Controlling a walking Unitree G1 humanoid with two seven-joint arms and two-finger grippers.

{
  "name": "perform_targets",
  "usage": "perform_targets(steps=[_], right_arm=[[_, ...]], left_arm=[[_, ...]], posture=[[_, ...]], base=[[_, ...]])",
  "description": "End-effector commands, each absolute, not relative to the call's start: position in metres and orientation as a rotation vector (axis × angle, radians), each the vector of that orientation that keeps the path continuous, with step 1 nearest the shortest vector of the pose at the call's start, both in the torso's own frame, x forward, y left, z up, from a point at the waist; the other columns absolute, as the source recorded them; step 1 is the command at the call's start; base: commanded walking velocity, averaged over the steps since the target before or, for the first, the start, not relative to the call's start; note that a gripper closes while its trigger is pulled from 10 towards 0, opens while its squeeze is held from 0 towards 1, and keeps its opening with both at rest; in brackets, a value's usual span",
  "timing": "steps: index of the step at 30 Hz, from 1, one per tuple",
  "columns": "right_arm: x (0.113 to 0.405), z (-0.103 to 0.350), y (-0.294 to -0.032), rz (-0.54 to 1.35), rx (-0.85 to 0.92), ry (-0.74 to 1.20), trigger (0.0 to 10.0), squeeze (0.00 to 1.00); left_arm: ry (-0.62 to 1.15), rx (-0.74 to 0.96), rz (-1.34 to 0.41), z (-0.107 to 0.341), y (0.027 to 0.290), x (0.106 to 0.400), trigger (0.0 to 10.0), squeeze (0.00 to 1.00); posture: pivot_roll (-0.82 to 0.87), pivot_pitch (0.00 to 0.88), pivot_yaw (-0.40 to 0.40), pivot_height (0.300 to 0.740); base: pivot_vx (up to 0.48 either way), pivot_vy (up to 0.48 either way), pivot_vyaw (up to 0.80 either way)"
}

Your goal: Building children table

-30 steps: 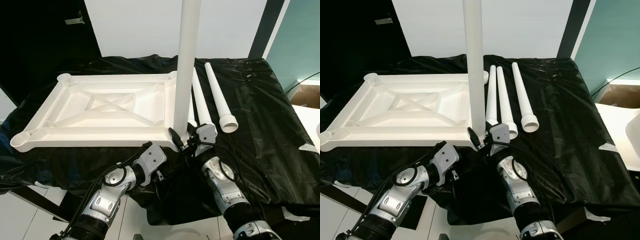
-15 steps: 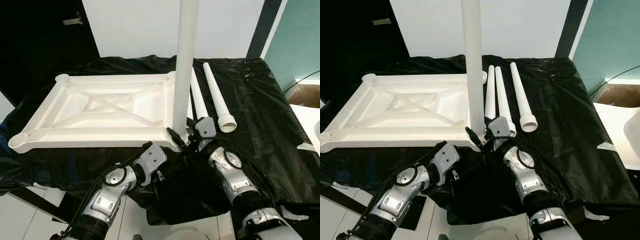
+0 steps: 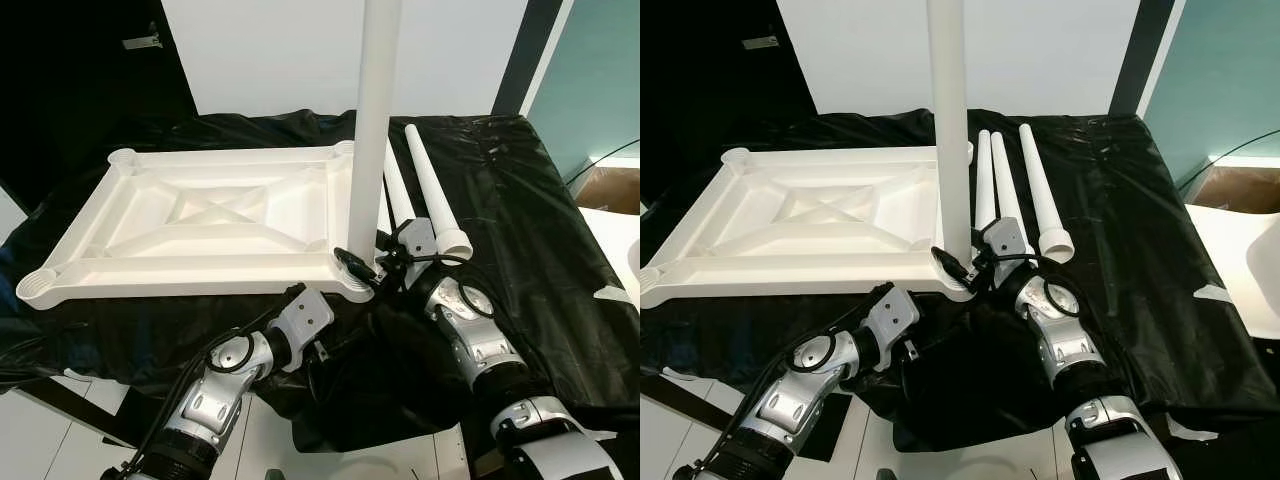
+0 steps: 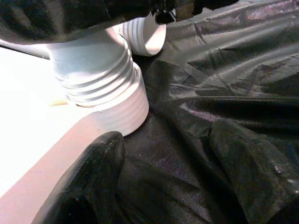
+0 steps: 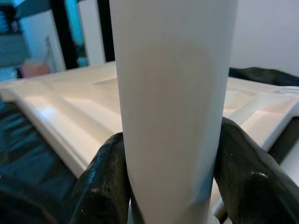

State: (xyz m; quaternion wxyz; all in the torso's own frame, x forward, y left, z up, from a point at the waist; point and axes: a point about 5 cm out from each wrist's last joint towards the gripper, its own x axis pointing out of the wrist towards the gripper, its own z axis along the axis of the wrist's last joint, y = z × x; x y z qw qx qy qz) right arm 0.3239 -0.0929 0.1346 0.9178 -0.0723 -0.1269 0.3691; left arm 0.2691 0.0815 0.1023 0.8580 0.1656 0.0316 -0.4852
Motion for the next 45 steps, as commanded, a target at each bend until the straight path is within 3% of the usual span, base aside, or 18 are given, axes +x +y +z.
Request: perform_targets(steps=[1,4,12,13,14,15,16,17,21,22,23,33,34,45], right_arm=[[0.318,0.133,-0.090,0.653,-0.110,-0.325,0.0,0.00],[0.311,0.142,-0.081,0.531,-0.050,-0.429,0.0,0.00],[0.310,0.138,-0.072,0.555,-0.048,-0.394,0.0,0.00],[0.311,0.134,-0.072,0.569,-0.059,-0.357,5.5,0.00],[0.312,0.130,-0.072,0.601,-0.065,-0.316,10.0,0.00],[0.312,0.130,-0.072,0.601,-0.065,-0.316,10.0,0.00],[0.312,0.127,-0.072,0.629,-0.059,-0.292,10.0,0.97],[0.312,0.126,-0.072,0.660,-0.055,-0.278,10.0,1.00],[0.312,0.124,-0.072,0.705,-0.084,-0.257,10.0,1.00],[0.314,0.123,-0.074,0.741,-0.124,-0.235,10.0,0.27],[0.315,0.122,-0.076,0.774,-0.164,-0.223,10.0,0.00],[0.330,0.141,-0.091,0.952,-0.293,-0.224,10.0,0.00],[0.330,0.144,-0.091,0.982,-0.299,-0.232,0.0,0.00],[0.323,0.137,-0.086,1.059,-0.270,-0.189,0.0,0.00]], left_arm=[[0.081,0.364,-1.006,0.098,0.085,0.269,10.0,0.00],[0.081,0.362,-1.008,0.098,0.084,0.269,10.0,0.00],[0.079,0.365,-1.010,0.099,0.083,0.270,10.0,0.00],[0.079,0.365,-1.010,0.100,0.084,0.270,10.0,0.00],[0.080,0.365,-1.010,0.099,0.084,0.270,10.0,0.00],[0.080,0.365,-1.010,0.099,0.084,0.270,10.0,0.00],[0.081,0.365,-1.011,0.099,0.084,0.269,10.0,0.00],[0.082,0.364,-1.012,0.099,0.084,0.269,10.0,0.00],[0.082,0.363,-1.012,0.099,0.084,0.269,10.0,0.00],[0.082,0.363,-1.012,0.099,0.083,0.269,10.0,0.00],[0.081,0.363,-1.011,0.099,0.083,0.269,10.0,0.00],[0.082,0.362,-1.012,0.098,0.083,0.268,10.0,0.00],[0.083,0.362,-1.012,0.098,0.083,0.269,10.0,0.00],[0.083,0.366,-1.008,0.098,0.084,0.269,10.0,0.00]], posture=[[0.11,0.000,0.026,0.740],[0.11,0.000,0.027,0.740],[0.11,0.000,0.033,0.740],[0.11,0.000,0.033,0.740],[0.11,0.000,0.034,0.740],[0.11,0.000,0.034,0.740],[0.11,0.000,0.033,0.740],[0.11,0.000,0.033,0.740],[0.11,0.000,0.033,0.740],[0.11,0.000,0.032,0.740],[0.11,0.000,0.032,0.740],[0.11,0.000,0.031,0.740],[0.11,0.000,0.032,0.740],[0.11,0.000,0.027,0.740]], base=[[0.000,0.000,0.00],[0.000,0.000,0.00],[0.000,0.000,0.00],[0.000,0.000,0.00],[0.000,0.000,0.00],[0.000,0.000,0.00],[0.000,0.000,0.00],[0.000,0.000,0.00],[0.000,0.000,0.00],[0.000,0.000,0.00],[0.000,0.000,0.00],[0.000,0.000,0.00],[0.000,0.000,0.00],[0.000,0.000,0.00]])
